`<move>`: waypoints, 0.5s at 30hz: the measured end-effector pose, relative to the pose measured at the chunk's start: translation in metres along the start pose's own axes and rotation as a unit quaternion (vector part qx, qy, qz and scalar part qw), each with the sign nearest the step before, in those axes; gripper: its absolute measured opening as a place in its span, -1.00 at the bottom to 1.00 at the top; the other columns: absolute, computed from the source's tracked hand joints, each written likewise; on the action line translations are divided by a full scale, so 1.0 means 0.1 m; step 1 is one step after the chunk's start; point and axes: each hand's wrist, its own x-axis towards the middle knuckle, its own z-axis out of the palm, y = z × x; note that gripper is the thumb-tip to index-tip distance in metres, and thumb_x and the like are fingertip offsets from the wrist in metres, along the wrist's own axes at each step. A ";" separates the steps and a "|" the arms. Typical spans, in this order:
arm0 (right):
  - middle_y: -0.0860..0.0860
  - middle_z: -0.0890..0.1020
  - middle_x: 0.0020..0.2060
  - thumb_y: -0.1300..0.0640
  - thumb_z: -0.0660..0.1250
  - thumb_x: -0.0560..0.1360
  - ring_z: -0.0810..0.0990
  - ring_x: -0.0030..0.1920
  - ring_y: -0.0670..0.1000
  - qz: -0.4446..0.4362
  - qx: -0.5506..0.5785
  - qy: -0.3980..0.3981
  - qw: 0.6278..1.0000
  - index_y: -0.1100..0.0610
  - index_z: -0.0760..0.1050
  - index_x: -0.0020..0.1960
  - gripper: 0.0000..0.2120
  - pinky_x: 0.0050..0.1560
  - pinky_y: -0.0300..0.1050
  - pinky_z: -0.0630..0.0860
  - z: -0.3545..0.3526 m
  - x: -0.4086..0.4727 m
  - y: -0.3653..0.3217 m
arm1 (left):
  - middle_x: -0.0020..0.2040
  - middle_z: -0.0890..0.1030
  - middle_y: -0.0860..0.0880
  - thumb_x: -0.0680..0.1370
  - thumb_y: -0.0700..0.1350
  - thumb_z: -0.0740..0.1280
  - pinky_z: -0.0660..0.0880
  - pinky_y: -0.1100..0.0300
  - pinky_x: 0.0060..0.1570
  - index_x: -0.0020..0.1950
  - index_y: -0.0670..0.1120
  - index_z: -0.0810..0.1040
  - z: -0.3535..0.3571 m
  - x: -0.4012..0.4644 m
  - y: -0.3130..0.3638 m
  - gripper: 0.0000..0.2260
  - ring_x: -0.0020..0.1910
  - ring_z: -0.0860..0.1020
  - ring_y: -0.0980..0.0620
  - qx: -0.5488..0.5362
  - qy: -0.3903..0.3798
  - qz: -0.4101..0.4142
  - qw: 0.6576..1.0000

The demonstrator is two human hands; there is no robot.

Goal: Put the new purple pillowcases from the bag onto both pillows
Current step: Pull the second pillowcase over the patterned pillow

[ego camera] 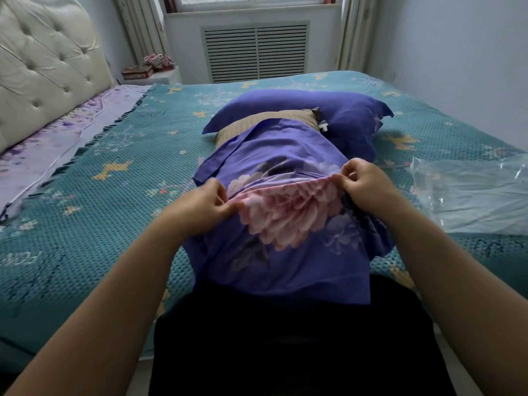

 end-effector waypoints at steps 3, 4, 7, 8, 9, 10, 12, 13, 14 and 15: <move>-0.01 0.53 -0.30 0.00 0.33 0.52 0.47 -0.27 0.00 -0.008 -0.005 -0.037 0.999 0.13 0.44 -0.12 -0.80 -0.24 -0.12 0.35 0.00 0.04 0.00 | -0.09 0.60 -0.06 0.47 0.11 0.38 0.41 0.10 -0.12 -0.15 0.00 0.46 0.07 -0.04 -0.02 -0.79 -0.09 0.52 -0.10 0.065 0.023 0.005 0.998; -0.02 0.52 -0.31 -0.04 0.31 0.53 0.47 -0.27 0.00 -0.005 -0.025 -0.069 0.997 0.13 0.45 -0.13 -0.77 -0.23 -0.12 0.35 -0.03 0.05 0.02 | -0.11 0.60 -0.08 0.49 0.06 0.37 0.38 0.12 -0.15 -0.16 0.01 0.46 0.05 -0.05 -0.04 -0.83 -0.11 0.52 -0.10 0.029 0.056 -0.009 0.998; 0.03 0.57 -0.24 -0.07 0.25 0.55 0.52 -0.17 0.06 0.013 -0.097 -0.163 0.982 0.10 0.52 -0.17 -0.73 -0.13 -0.08 0.38 -0.17 0.04 0.12 | -0.27 0.54 -0.05 0.54 -0.01 0.34 0.28 0.15 -0.22 -0.11 -0.06 0.45 -0.01 0.02 -0.13 -0.85 -0.26 0.45 -0.07 -0.089 0.115 -0.057 0.988; 0.01 0.60 -0.22 -0.06 0.29 0.53 0.54 -0.15 0.05 0.018 -0.110 -0.187 0.976 0.06 0.55 -0.16 -0.78 -0.13 -0.10 0.40 -0.23 0.01 0.14 | -0.32 0.50 -0.03 0.55 -0.02 0.32 0.27 0.15 -0.22 -0.09 -0.08 0.44 0.01 0.06 -0.16 -0.85 -0.28 0.44 -0.07 -0.111 0.120 -0.070 0.984; -0.02 0.62 -0.21 -0.04 0.34 0.50 0.56 -0.14 0.03 0.026 -0.127 -0.211 0.969 0.04 0.57 -0.14 -0.84 -0.14 -0.12 0.41 -0.28 -0.02 0.16 | -0.35 0.47 -0.01 0.56 -0.04 0.31 0.28 0.14 -0.21 -0.08 -0.08 0.43 0.06 0.10 -0.19 -0.86 -0.26 0.44 -0.08 -0.126 0.129 -0.082 0.980; -0.03 0.63 -0.20 -0.03 0.38 0.48 0.57 -0.14 0.01 0.032 -0.151 -0.231 0.961 0.03 0.58 -0.14 -0.87 -0.18 -0.16 0.42 -0.29 -0.06 0.16 | -0.35 0.45 -0.01 0.56 -0.06 0.30 0.29 0.13 -0.19 -0.08 -0.09 0.42 0.12 0.13 -0.23 -0.88 -0.23 0.45 -0.09 -0.140 0.141 -0.091 0.976; -0.02 0.62 -0.22 0.03 0.41 0.46 0.59 -0.14 0.03 0.054 -0.191 -0.228 0.953 0.02 0.56 -0.22 -0.89 -0.23 -0.15 0.41 -0.25 -0.12 0.23 | -0.30 0.47 -0.05 0.57 -0.10 0.27 0.31 0.12 -0.18 -0.06 -0.08 0.39 0.28 0.17 -0.29 -0.91 -0.17 0.51 -0.16 -0.167 0.176 -0.086 0.966; 0.00 0.61 -0.24 0.06 0.41 0.46 0.58 -0.16 0.04 0.068 -0.186 -0.205 0.958 0.01 0.52 -0.27 -0.86 -0.25 -0.15 0.40 -0.20 -0.14 0.28 | -0.26 0.50 -0.09 0.57 -0.12 0.26 0.31 0.10 -0.19 -0.05 -0.08 0.38 0.36 0.16 -0.32 -0.92 -0.15 0.53 -0.20 -0.168 0.200 -0.070 0.963; 0.01 0.60 -0.24 0.08 0.40 0.47 0.57 -0.19 0.05 0.081 -0.154 -0.174 0.969 0.00 0.49 -0.28 -0.83 -0.23 -0.15 0.39 -0.16 -0.17 0.32 | -0.24 0.54 -0.14 0.58 -0.12 0.27 0.31 0.08 -0.20 -0.04 -0.10 0.39 0.42 0.14 -0.33 -0.91 -0.15 0.54 -0.24 -0.159 0.223 -0.048 0.961; 0.03 0.60 -0.24 0.08 0.38 0.48 0.55 -0.21 0.06 0.091 -0.106 -0.134 0.981 0.01 0.47 -0.26 -0.83 -0.21 -0.15 0.39 -0.11 -0.19 0.37 | -0.22 0.57 -0.19 0.57 -0.09 0.28 0.31 0.06 -0.22 -0.02 -0.14 0.41 0.46 0.11 -0.34 -0.87 -0.16 0.55 -0.27 -0.145 0.244 -0.023 0.959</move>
